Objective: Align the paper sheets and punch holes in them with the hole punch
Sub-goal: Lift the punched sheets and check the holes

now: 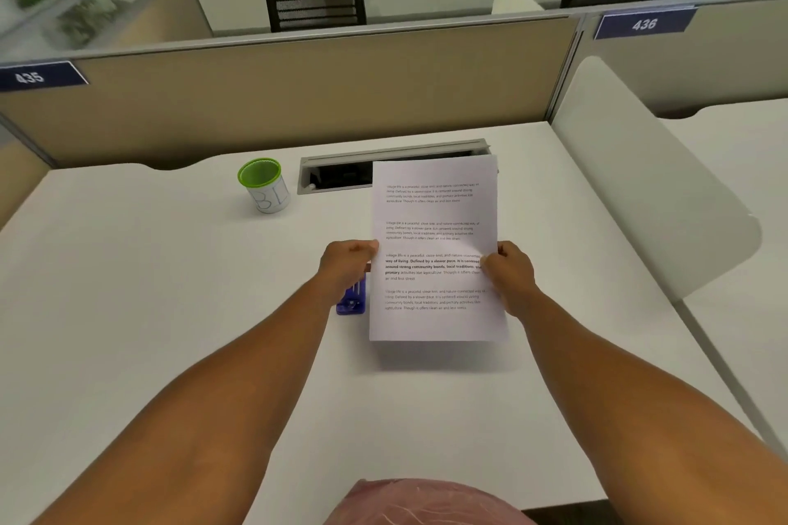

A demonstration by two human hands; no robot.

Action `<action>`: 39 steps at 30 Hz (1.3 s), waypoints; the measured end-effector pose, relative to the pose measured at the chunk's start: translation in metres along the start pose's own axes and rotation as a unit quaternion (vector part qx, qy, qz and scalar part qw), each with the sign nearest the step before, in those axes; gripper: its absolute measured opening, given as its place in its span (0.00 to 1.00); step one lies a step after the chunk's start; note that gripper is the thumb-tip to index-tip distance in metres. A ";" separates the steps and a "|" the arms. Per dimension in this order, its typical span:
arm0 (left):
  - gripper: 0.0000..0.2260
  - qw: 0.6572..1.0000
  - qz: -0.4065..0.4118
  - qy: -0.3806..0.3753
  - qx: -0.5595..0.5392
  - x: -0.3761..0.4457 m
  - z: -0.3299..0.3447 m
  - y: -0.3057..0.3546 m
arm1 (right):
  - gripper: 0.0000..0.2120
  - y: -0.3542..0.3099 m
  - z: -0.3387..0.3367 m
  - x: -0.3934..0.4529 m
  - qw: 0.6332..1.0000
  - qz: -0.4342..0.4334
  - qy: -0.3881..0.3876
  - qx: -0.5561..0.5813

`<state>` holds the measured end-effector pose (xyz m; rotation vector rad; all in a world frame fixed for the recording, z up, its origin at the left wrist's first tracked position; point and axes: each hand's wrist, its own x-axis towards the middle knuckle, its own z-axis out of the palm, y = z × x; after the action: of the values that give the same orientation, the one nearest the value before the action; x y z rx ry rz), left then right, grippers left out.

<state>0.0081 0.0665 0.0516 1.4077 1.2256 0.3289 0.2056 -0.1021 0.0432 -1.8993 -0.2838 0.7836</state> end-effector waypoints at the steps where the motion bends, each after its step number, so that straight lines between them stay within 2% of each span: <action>1: 0.07 1.000 0.011 -0.005 0.003 -0.002 0.001 0.001 | 0.13 -0.003 -0.002 -0.002 1.000 -0.003 0.000 0.006; 5: 0.07 0.999 0.027 -0.020 0.012 -0.010 0.000 0.005 | 0.14 -0.010 -0.007 -0.006 1.000 -0.009 0.007 0.025; 13: 0.12 0.997 0.064 -0.039 0.021 -0.031 0.003 0.020 | 0.15 -0.022 -0.017 -0.016 0.999 -0.032 0.008 0.021; 20: 0.08 0.987 0.147 0.023 0.064 -0.035 0.006 0.039 | 0.09 -0.047 -0.025 -0.023 0.991 -0.136 0.012 0.004; 25: 0.06 0.981 0.172 0.064 0.070 -0.040 0.014 0.042 | 0.05 -0.051 -0.025 -0.027 0.978 -0.205 0.035 -0.029; 30: 0.08 0.981 0.161 0.068 0.080 -0.042 0.018 0.028 | 0.11 -0.035 -0.025 -0.030 0.973 -0.210 0.023 -0.091; 35: 0.18 0.984 0.113 0.042 0.132 -0.043 0.021 0.007 | 0.18 -0.012 -0.021 -0.027 0.964 -0.175 -0.028 -0.198; 39: 0.17 0.981 0.119 0.043 0.150 -0.044 0.021 0.006 | 0.20 -0.011 -0.020 -0.025 0.957 -0.181 -0.036 -0.223</action>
<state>0.0094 0.0211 0.0704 1.8245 1.2131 0.3851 0.2010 -0.1247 0.0684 -2.1464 -0.8894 0.5702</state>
